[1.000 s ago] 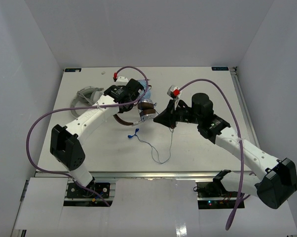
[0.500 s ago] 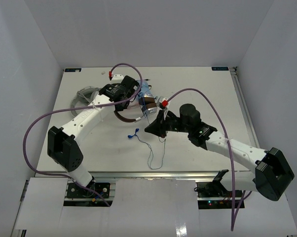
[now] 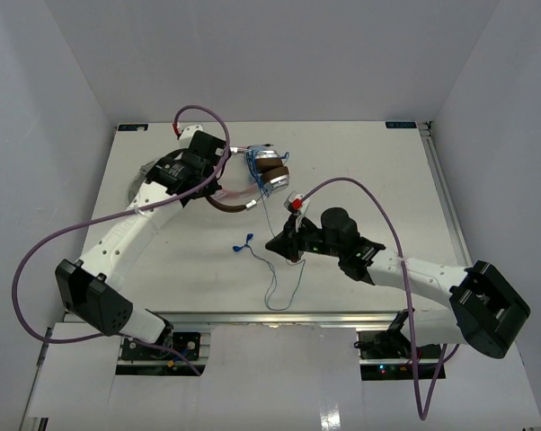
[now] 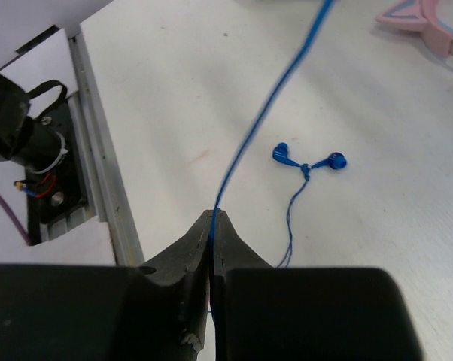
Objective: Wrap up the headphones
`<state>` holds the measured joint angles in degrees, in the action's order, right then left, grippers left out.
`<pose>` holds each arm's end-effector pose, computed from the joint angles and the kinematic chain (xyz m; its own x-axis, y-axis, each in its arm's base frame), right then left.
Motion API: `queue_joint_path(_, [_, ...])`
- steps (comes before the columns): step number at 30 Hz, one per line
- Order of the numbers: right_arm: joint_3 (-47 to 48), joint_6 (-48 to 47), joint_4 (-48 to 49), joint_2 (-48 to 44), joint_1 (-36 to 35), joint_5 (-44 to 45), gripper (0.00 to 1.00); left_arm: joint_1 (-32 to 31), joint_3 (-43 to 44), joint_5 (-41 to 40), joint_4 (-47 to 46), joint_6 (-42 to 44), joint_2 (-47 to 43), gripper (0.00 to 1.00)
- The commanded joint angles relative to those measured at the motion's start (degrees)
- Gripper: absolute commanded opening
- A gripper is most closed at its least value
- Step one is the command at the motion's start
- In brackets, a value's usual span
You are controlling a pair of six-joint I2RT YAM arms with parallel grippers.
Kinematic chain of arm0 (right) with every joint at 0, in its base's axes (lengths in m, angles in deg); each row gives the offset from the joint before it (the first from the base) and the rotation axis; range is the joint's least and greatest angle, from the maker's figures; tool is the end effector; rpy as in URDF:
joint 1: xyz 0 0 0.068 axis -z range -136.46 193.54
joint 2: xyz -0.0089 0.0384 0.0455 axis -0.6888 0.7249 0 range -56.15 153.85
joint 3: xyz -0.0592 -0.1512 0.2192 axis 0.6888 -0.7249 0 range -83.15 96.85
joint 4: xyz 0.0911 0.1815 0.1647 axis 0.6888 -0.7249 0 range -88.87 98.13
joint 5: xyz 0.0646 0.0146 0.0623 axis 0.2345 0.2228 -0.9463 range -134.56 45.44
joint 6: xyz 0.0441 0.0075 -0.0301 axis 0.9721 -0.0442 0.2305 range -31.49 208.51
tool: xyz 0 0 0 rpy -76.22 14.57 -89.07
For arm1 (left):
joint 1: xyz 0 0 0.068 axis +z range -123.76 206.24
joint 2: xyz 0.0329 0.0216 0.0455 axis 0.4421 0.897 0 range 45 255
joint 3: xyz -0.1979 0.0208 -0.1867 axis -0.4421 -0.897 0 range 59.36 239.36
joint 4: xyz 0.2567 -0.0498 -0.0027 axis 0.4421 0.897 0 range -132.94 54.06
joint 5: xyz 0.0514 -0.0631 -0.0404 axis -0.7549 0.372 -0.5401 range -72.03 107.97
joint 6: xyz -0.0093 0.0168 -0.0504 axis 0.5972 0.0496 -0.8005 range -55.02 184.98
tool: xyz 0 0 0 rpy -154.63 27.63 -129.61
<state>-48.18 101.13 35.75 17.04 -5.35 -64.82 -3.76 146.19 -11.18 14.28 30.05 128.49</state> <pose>0.1739 0.2182 0.2420 -0.3214 -0.0564 -0.9453 -0.8817 0.3820 0.2770 0.2625 -0.1315 0.3650 -0.6812 -0.1841 -0.7085 -0.2465 0.9690 -0.0148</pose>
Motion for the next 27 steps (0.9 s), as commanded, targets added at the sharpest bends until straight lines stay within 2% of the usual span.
queue_joint_path(1, [-2.54,-0.3,5.31,-1.02,-0.34,7.81,0.08,1.83,0.03,4.76,-3.99,-0.67,-5.74,0.0])
queue_joint_path(7, [-4.4,-2.2,7.9,-1.29,-0.25,15.95,0.08,1.87,-1.85,13.13,-5.33,-1.01,-10.08,0.0])
queue_joint_path(10, [-6.27,-3.99,13.02,-1.29,-0.25,21.09,0.08,1.87,-4.76,19.07,-7.39,-1.38,-12.96,0.0])
queue_joint_path(18, [-10.98,-10.27,27.49,-0.73,-0.25,35.12,0.08,1.87,-11.98,28.53,-9.84,-1.9,-18.06,0.0])
queue_joint_path(21, [-11.62,-12.04,33.66,0.42,-0.25,37.32,0.08,1.87,-14.57,34.34,-11.13,-1.97,-19.52,0.0])
queue_joint_path(27, [-11.66,-16.34,41.05,3.08,-0.25,40.61,0.08,1.87,-17.38,40.9,-12.85,-1.29,-22.03,0.0])
